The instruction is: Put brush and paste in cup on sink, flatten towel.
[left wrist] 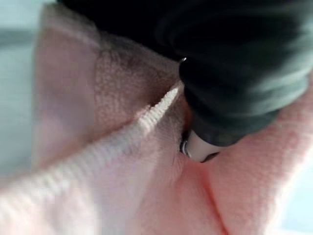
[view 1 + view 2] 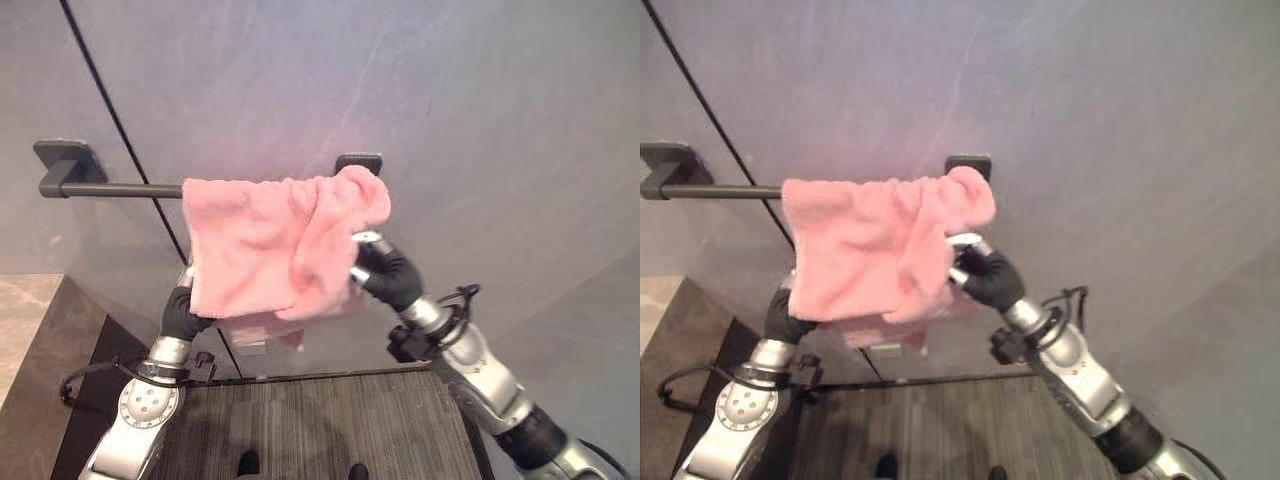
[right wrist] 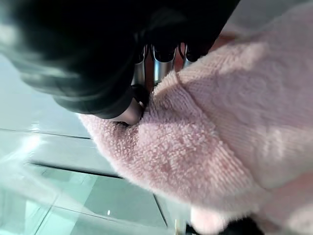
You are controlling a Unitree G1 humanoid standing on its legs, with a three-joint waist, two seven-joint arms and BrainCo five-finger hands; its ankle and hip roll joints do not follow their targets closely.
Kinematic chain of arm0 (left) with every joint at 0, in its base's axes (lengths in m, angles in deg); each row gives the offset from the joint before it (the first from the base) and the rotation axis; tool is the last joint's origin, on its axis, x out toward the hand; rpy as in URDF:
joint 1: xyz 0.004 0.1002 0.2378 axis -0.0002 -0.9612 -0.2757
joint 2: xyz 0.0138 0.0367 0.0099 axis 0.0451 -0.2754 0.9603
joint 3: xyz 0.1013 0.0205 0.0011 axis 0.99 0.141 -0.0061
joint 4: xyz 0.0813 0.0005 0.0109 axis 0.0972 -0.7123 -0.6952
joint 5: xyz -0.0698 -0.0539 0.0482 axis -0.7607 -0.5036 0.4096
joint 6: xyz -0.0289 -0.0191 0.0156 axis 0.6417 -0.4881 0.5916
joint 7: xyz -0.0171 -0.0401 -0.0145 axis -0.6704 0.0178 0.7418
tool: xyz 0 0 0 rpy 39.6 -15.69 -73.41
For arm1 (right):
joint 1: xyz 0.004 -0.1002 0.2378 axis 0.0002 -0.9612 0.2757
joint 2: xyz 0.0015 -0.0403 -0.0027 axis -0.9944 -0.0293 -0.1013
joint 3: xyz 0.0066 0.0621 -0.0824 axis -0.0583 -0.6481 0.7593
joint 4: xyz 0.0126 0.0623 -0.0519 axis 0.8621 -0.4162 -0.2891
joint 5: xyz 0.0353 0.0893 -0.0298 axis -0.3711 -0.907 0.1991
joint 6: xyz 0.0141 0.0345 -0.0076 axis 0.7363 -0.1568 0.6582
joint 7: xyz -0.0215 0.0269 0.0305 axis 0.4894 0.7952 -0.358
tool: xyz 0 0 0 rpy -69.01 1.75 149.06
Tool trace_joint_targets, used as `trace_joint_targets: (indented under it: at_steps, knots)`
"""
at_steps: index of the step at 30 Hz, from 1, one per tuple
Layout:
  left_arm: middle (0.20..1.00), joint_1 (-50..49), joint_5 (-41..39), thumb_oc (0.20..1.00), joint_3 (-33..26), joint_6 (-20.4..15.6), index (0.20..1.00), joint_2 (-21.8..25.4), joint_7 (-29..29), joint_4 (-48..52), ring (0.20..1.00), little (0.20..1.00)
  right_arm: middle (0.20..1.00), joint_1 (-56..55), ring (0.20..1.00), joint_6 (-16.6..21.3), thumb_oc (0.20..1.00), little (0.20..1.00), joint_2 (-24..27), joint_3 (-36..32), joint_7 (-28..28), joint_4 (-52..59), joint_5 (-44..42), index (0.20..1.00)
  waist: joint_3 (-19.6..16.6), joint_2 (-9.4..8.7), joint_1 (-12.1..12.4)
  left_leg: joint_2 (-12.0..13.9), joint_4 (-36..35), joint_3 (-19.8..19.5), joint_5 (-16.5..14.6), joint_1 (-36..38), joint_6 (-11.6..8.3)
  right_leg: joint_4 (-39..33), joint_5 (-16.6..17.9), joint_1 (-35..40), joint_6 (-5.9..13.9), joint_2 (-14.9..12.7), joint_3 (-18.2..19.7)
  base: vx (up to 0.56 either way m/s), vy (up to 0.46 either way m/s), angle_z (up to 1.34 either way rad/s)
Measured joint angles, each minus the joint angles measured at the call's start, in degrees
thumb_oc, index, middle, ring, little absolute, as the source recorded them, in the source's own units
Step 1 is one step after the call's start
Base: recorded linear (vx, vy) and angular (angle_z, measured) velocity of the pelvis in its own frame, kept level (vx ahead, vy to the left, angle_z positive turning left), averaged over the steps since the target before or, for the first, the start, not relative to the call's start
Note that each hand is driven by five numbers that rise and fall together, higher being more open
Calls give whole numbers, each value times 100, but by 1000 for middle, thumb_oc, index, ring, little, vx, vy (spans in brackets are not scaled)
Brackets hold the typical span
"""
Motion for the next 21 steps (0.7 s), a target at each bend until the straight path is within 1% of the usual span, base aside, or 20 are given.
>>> trace_joint_targets:
  at_steps: [2, 3, 6, 8, 9, 10, 11, 12, 14, 17, 18, 19, 20, 21]
  knots:
    - [200, -133, -11, 200, -101, 40, 200, -168, 111, -384, 200, 200, 200, 73, 200, -117, 200, 200, -150, 248, 52, -309, 106, 200, 32, -21, 136, 1, 0, -13, 1, -17, -2, -9, -1, -12, -1, 2, -13, -14, 2, 12]
    - [200, -312, -21, 200, -117, 66, 200, -177, 194, -568, 200, 200, 200, 82, 200, -212, 200, 200, -356, 344, 69, -574, 233, 200, 43, -33, 185, -6, 0, -88, 7, -62, -9, -14, -16, -11, -2, -2, -91, -5, 4, 20]
    - [200, -324, -114, 200, -53, 128, 200, -388, 209, -1172, 200, 200, 200, 106, 200, -305, 200, 200, -587, 446, 154, -1026, 408, 200, 92, -19, 342, -30, 1, -129, 9, -67, -11, -9, -29, 10, 7, -20, -127, 3, 1, 11]
    - [200, -25, -152, 200, 138, 65, 200, -566, 235, -2037, 200, 200, 200, 153, 200, -301, 200, 200, -824, 492, 164, -1652, 456, 200, 120, 29, 413, -49, 1, -156, 11, -48, -11, 0, -33, 53, 11, -35, -153, -2, 17, 14]
    - [200, 374, -41, 200, 385, 21, 200, -512, 275, -2250, 200, 200, 200, 236, 200, -341, 200, 200, -1042, 623, 231, -2543, 501, 200, 127, 39, 428, -56, 1, -272, 25, -69, -23, 2, -46, 96, 8, -33, -270, -6, 25, 30]
    - [200, 555, -2, 200, 504, 89, 200, -468, 274, -2324, 200, 200, 200, 261, 200, -409, 200, 200, -1080, 669, 292, -2870, 610, 200, 132, 45, 431, -61, 0, -299, 29, -75, -23, 1, -61, 111, 10, -36, -303, -6, 20, 23]
    - [200, 583, -8, 200, 505, 141, 200, -460, 276, -2241, 200, 200, 200, 248, 200, -487, 200, 200, -1062, 680, 348, -2910, 708, 200, 137, 45, 423, -60, 0, -290, 29, -78, -23, 1, -62, 101, 11, -37, -297, -3, 23, 5]
    - [200, 560, -8, 200, 487, 164, 200, -448, 277, -2117, 200, 200, 200, 232, 200, -487, 200, 200, -1010, 672, 403, -2852, 751, 200, 144, 48, 402, -61, 0, -283, 28, -79, -23, 0, -62, 95, 11, -39, -291, 2, 20, -6]
    - [200, 359, -19, 200, 483, 203, 200, -332, 233, -1697, 200, 200, 200, 26, 200, -478, 200, 200, -766, 347, 430, -2351, 801, 200, 144, 49, 380, -59, 0, -276, 28, -70, -23, 1, -69, 95, 7, -37, -286, 3, 18, -4]
    - [200, 255, -45, 200, 383, 203, 200, -327, 222, -1603, 200, 200, 200, 0, 200, -443, 200, 200, -524, 157, 470, -2016, 793, 200, 150, 63, 378, -45, 1, -271, 27, -61, -23, 2, -72, 97, 4, -27, -275, 0, 0, 0]
    - [200, 133, -80, 200, 343, 245, 200, -332, 203, -1314, 200, 200, 200, -199, 200, -420, 200, 200, -499, -16, 491, -1478, 375, 200, 154, 64, 394, -42, 1, -268, 27, -64, -23, 1, -73, 97, 4, -24, -277, 0, 0, 0]
    - [200, 49, -99, 200, 316, 243, 200, -331, 191, -1142, 200, 200, 200, -298, 200, -342, 200, 200, -557, -100, 489, -1325, 152, 200, 152, 62, 391, -44, 1, -265, 27, -55, -22, 1, -73, 103, 3, -26, -275, 0, 0, 0]
    - [200, 41, -101, 200, 311, 245, 200, -328, 186, -1021, 200, 200, 200, -327, 200, -342, 200, 200, -557, -111, 489, -1133, -50, 200, 155, 67, 376, -46, 1, -265, 24, -55, -20, 1, -73, 97, 3, -28, -268, 0, 0, 0]
    - [200, 35, -102, 200, 293, 245, 200, -328, 183, -859, 200, 200, 200, -352, 200, -345, 200, 200, -431, -104, 458, -775, -150, 200, 168, 80, 380, -51, 1, -265, 24, -65, -19, 1, -73, 91, 4, -32, -271, 0, 0, 0]
